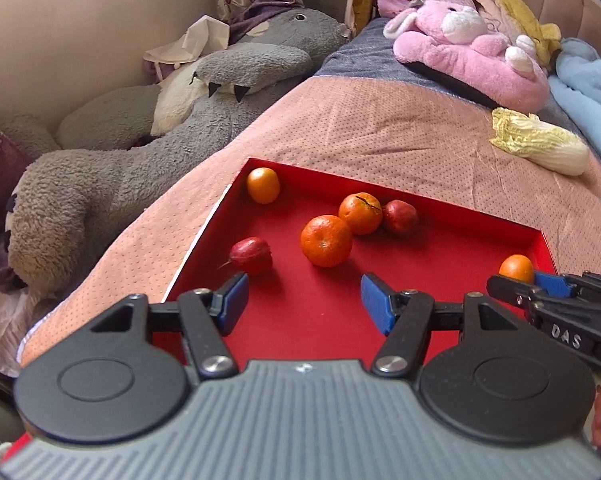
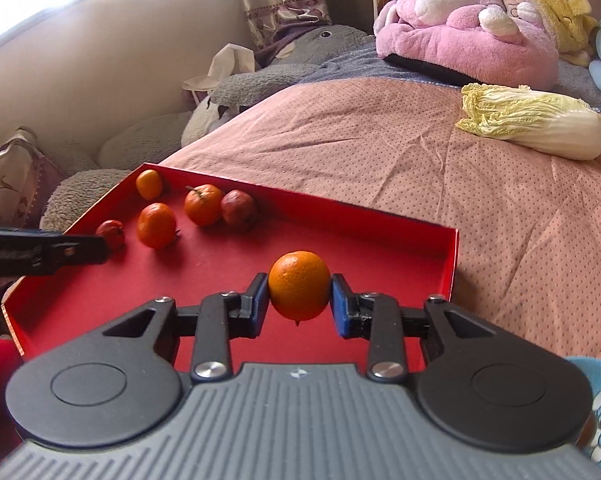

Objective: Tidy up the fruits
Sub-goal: 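Grasp a small orange from the red tray with the right tool, then grasp a large tangerine from the red tray with the left tool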

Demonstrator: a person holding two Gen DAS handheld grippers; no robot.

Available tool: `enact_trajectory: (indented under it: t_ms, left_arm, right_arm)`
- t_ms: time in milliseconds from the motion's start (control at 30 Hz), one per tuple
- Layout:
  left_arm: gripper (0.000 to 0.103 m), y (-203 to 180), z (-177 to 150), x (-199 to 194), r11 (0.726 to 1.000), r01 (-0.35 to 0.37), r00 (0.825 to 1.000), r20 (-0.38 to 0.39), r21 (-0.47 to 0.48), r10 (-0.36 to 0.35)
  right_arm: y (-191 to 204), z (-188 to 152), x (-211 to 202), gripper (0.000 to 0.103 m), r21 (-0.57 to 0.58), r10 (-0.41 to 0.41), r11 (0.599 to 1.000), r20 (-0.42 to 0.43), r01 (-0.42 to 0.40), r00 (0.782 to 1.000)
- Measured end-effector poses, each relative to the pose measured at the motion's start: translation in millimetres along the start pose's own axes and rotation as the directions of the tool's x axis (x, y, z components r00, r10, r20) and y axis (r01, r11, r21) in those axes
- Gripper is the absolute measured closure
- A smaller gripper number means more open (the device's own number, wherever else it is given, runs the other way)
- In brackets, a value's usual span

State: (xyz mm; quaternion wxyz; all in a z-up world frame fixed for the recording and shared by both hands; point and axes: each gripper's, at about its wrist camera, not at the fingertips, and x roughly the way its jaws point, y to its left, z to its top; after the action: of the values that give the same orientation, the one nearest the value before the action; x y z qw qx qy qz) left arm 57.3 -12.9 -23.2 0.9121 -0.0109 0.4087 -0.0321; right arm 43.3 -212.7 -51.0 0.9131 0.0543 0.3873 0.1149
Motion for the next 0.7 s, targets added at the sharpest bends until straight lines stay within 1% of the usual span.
enact_trajectory:
  t_ms: [67, 133, 233, 300, 367, 600, 700]
  left_arm:
    - [0.038, -9.3, 2.2, 10.2, 0.999, -0.008, 1.000, -0.007, 0.042, 0.008]
    - [0.038, -13.2, 4.5, 22.6, 0.998, -0.021, 0.999, -0.027, 0.056, 0.023]
    - [0.038, -11.2, 8.3, 42.7, 0.998, -0.045, 0.996, -0.078, 0.038, 0.048]
    - [0.039, -8.9, 11.7, 52.7, 0.998, -0.063, 0.993, -0.094, 0.024, 0.065]
    - [0.039, -9.2, 14.7, 59.1, 0.997, -0.070, 0.993, -0.098, 0.026, 0.072]
    - [0.039, -20.6, 22.1, 74.7, 0.992, -0.099, 0.990, -0.094, 0.078, 0.107]
    - [0.040, -23.0, 24.1, 78.0, 0.993, -0.091, 0.990, -0.097, 0.074, 0.099]
  right_arm:
    - [3.4, -11.0, -15.7, 0.065, 0.001, 0.024, 1.000, 0.000, -0.024, 1.000]
    - [5.2, -19.5, -30.2, 0.065, 0.005, 0.038, 0.999, 0.003, -0.038, 0.999]
    - [5.3, -29.1, -47.4, 0.065, 0.016, 0.045, 0.999, 0.008, -0.045, 0.999]
    - [6.0, -34.1, -56.1, 0.065, 0.019, 0.047, 0.999, 0.009, -0.047, 0.999]
    - [7.5, -38.6, -62.5, 0.065, 0.018, 0.050, 0.999, 0.005, -0.050, 0.999]
    - [9.4, -45.6, -73.2, 0.065, 0.015, 0.052, 0.999, -0.013, -0.051, 0.999]
    - [10.2, -47.0, -78.6, 0.065, 0.013, 0.044, 0.999, -0.011, -0.044, 0.999]
